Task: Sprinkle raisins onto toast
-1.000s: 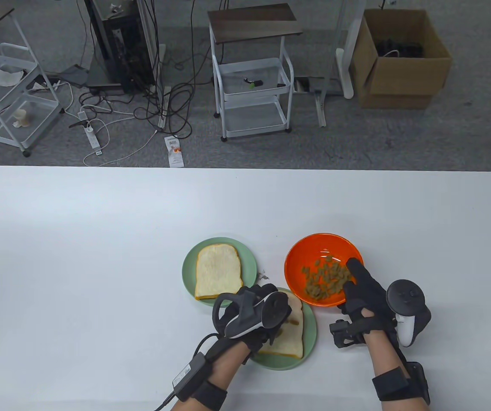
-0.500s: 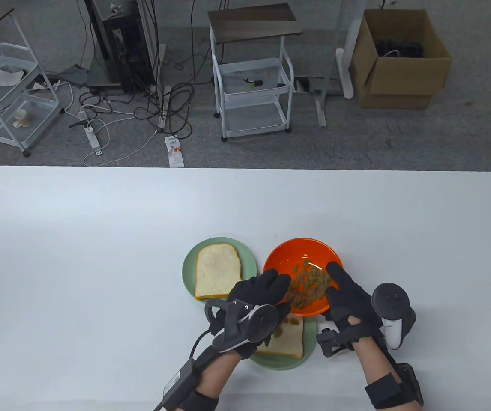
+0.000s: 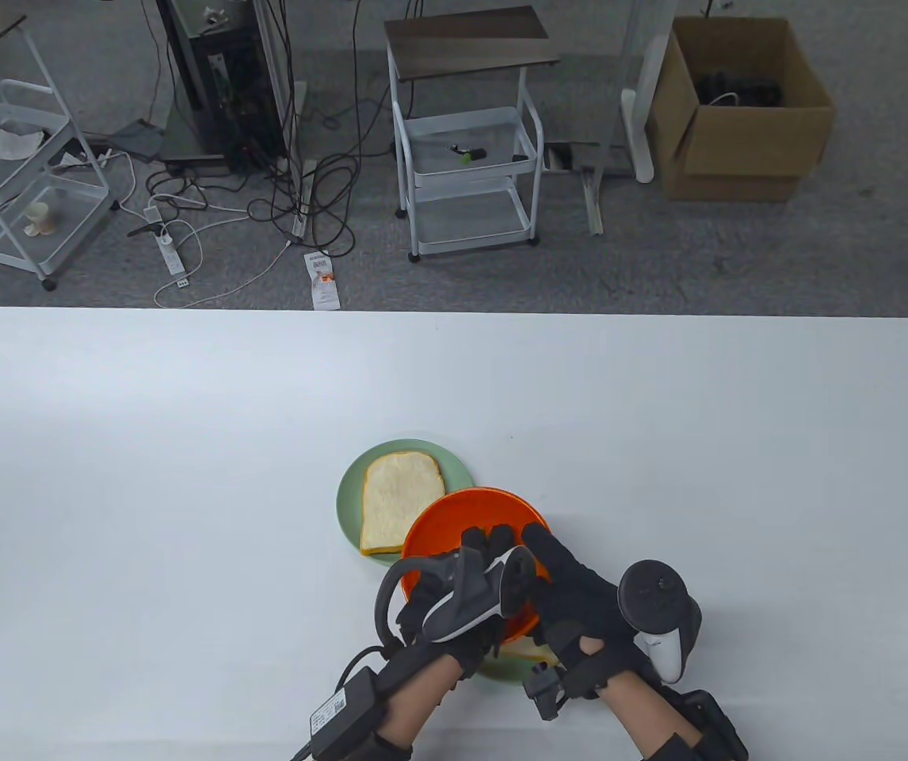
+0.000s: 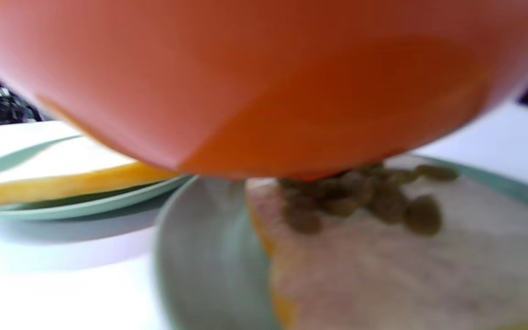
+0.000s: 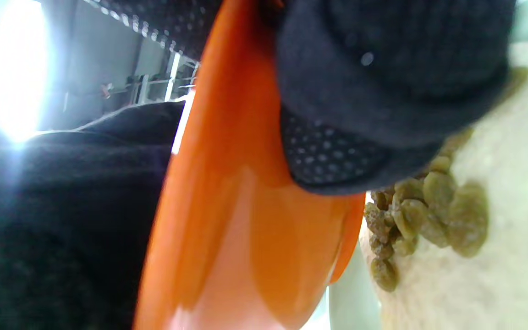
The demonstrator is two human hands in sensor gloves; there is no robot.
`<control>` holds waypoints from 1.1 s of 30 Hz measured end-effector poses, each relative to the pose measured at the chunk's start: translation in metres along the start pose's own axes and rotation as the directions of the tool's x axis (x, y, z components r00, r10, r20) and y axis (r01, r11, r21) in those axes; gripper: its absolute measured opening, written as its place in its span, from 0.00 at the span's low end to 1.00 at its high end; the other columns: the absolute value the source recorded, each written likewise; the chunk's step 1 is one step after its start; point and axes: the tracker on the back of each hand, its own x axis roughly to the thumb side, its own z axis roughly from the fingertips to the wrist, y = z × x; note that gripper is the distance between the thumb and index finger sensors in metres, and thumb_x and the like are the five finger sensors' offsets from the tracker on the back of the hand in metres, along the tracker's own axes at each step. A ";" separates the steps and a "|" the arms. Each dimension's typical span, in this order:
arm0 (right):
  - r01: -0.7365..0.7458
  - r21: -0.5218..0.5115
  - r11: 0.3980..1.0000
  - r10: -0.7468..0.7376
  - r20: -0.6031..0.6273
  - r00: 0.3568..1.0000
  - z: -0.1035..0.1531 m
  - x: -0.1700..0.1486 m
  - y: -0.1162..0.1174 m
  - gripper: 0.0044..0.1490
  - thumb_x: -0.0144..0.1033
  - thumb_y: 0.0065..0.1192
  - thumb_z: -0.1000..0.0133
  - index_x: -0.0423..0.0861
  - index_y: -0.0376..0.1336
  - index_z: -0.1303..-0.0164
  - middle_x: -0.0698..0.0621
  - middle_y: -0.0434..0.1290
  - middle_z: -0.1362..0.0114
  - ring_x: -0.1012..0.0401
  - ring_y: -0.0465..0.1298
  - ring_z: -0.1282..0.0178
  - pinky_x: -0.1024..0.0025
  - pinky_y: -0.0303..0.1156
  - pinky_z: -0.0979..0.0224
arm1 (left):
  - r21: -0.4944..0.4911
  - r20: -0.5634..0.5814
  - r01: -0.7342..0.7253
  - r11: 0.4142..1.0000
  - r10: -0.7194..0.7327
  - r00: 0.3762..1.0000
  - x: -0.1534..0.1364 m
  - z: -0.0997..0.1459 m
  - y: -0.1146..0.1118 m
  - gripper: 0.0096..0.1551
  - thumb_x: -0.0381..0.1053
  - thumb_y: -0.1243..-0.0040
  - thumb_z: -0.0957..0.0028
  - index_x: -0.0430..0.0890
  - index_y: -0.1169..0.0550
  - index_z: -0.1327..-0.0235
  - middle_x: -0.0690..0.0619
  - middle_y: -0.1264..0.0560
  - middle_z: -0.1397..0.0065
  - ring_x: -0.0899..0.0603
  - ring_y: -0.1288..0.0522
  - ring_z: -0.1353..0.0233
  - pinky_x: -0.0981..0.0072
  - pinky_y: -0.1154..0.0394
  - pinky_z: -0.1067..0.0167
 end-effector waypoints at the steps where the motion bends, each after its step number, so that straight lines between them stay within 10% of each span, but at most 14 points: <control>1: 0.028 0.010 1.000 -0.028 -0.019 0.999 0.000 -0.002 0.000 0.37 0.24 0.68 0.49 0.40 0.64 0.26 0.24 0.67 0.29 0.45 0.86 0.76 0.68 0.86 0.76 | 0.027 0.006 -0.017 0.999 0.017 1.000 0.001 0.000 0.000 0.36 0.64 0.25 0.54 0.61 0.23 0.30 0.53 0.19 0.34 0.54 0.11 0.55 0.67 0.12 0.49; 9: -0.039 0.020 0.999 0.038 0.005 0.999 -0.003 -0.002 -0.001 0.36 0.24 0.68 0.48 0.41 0.64 0.26 0.25 0.67 0.28 0.46 0.86 0.76 0.69 0.87 0.75 | 0.120 0.044 -0.069 0.990 0.065 0.997 0.001 -0.002 -0.005 0.27 0.61 0.19 0.59 0.59 0.14 0.44 0.56 0.14 0.44 0.53 0.09 0.60 0.67 0.10 0.55; 33: -0.011 -0.094 0.995 0.003 -0.083 0.997 -0.020 -0.020 -0.034 0.37 0.24 0.67 0.48 0.40 0.63 0.25 0.24 0.66 0.28 0.46 0.86 0.75 0.69 0.86 0.74 | 0.452 0.172 -0.225 0.863 0.163 0.972 -0.011 0.018 0.015 0.26 0.58 0.22 0.59 0.60 0.14 0.44 0.59 0.14 0.42 0.53 0.08 0.58 0.67 0.10 0.53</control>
